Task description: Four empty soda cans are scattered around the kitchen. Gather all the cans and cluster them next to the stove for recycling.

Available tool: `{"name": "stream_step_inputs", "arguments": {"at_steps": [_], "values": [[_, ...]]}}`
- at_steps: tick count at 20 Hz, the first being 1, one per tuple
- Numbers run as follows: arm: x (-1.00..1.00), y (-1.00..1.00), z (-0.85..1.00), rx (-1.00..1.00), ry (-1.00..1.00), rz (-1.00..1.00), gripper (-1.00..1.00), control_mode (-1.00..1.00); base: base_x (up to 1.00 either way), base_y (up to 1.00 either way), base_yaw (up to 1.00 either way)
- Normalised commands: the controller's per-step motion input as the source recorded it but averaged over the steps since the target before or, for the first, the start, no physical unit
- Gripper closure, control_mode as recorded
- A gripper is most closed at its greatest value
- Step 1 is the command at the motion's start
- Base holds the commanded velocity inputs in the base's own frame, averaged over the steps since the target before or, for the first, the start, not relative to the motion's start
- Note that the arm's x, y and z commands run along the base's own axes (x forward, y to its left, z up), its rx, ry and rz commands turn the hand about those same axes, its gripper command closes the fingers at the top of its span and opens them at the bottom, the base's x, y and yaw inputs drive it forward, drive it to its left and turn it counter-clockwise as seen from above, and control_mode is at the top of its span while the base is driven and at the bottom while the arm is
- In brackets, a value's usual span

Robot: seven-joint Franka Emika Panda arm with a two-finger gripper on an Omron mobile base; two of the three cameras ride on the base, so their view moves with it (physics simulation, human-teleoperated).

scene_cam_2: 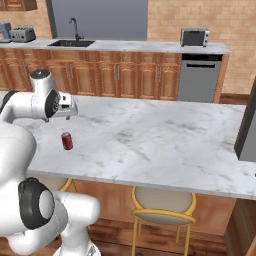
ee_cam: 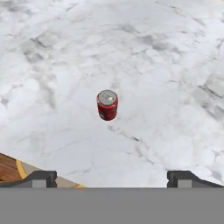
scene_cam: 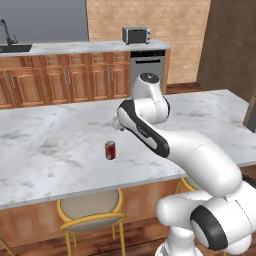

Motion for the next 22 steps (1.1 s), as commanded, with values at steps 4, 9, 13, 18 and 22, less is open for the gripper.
{"name": "stream_step_inputs", "arguments": {"at_steps": [4, 9, 13, 18, 22], "values": [[0.07, 0.11, -0.30, 0.00, 0.00, -0.01, -1.00, -1.00, 0.00, 0.00, 0.00], [0.03, 0.25, -0.10, 0.00, 0.00, -0.06, -1.00, -1.00, 0.00, 0.00, 0.00], [0.10, 0.15, -0.11, 0.00, 0.00, -0.05, -1.00, -1.00, 0.00, 0.00, 0.00], [0.24, 0.09, -0.13, 0.00, 0.00, -0.03, -1.00, -1.00, 0.00, 0.00, 0.00], [0.28, 0.05, -0.16, 0.00, 0.01, -0.04, -1.00, -1.00, 0.00, 0.00, 0.00]]}}
